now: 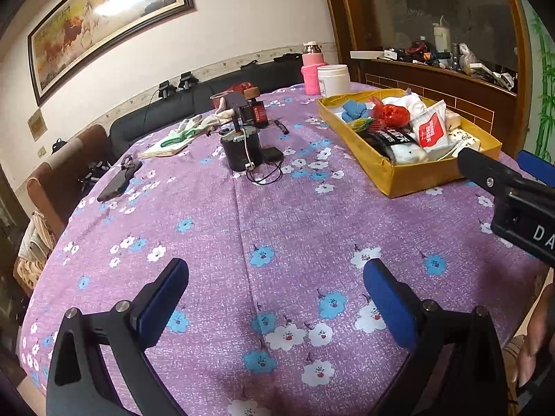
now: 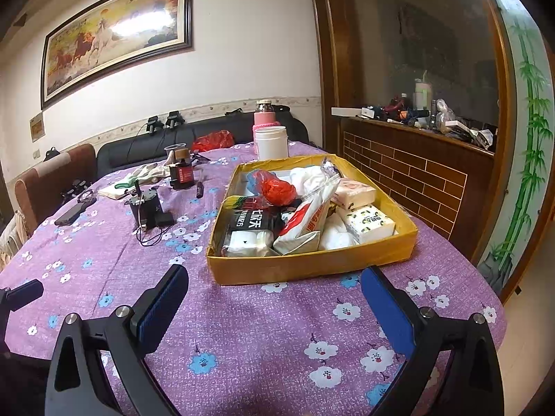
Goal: Organize soft objects
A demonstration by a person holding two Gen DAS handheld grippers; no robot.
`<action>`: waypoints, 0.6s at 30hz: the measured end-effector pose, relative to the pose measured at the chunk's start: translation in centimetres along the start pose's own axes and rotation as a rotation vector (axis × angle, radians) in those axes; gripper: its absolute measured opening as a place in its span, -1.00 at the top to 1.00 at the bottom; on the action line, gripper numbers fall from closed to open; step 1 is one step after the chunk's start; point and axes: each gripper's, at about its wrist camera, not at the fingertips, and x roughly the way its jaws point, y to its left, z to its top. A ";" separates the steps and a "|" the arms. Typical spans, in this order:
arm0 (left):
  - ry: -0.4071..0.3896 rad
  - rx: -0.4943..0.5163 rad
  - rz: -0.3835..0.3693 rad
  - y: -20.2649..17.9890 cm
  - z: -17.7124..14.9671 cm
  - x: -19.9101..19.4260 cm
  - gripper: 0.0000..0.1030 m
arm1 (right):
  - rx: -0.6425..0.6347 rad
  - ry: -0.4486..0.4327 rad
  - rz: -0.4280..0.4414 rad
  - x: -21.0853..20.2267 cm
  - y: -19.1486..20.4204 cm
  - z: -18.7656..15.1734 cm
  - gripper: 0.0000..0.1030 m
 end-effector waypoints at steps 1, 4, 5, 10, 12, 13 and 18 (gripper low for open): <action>0.005 -0.002 0.001 0.0 0.0 0.1 -0.95 | -0.002 0.001 0.001 0.0 0.0 0.0 -0.96; 0.015 0.005 0.013 -0.1 -0.1 0.3 -0.95 | -0.008 0.003 0.003 0.0 0.2 -0.2 -0.96; 0.015 0.006 0.014 -0.1 -0.2 0.2 -0.95 | -0.010 0.003 0.002 0.0 0.3 -0.2 -0.96; 0.006 0.011 0.020 -0.2 -0.2 0.0 -0.95 | -0.013 0.000 0.006 -0.2 0.3 -0.2 -0.96; 0.004 0.012 0.023 -0.2 -0.3 -0.1 -0.95 | -0.013 0.001 0.006 -0.1 0.4 -0.2 -0.96; 0.004 0.014 0.024 -0.2 -0.3 -0.1 -0.95 | -0.012 0.002 0.006 -0.1 0.4 -0.2 -0.96; 0.006 0.014 0.020 -0.2 -0.3 -0.1 -0.95 | -0.014 0.003 0.004 -0.1 0.5 -0.2 -0.96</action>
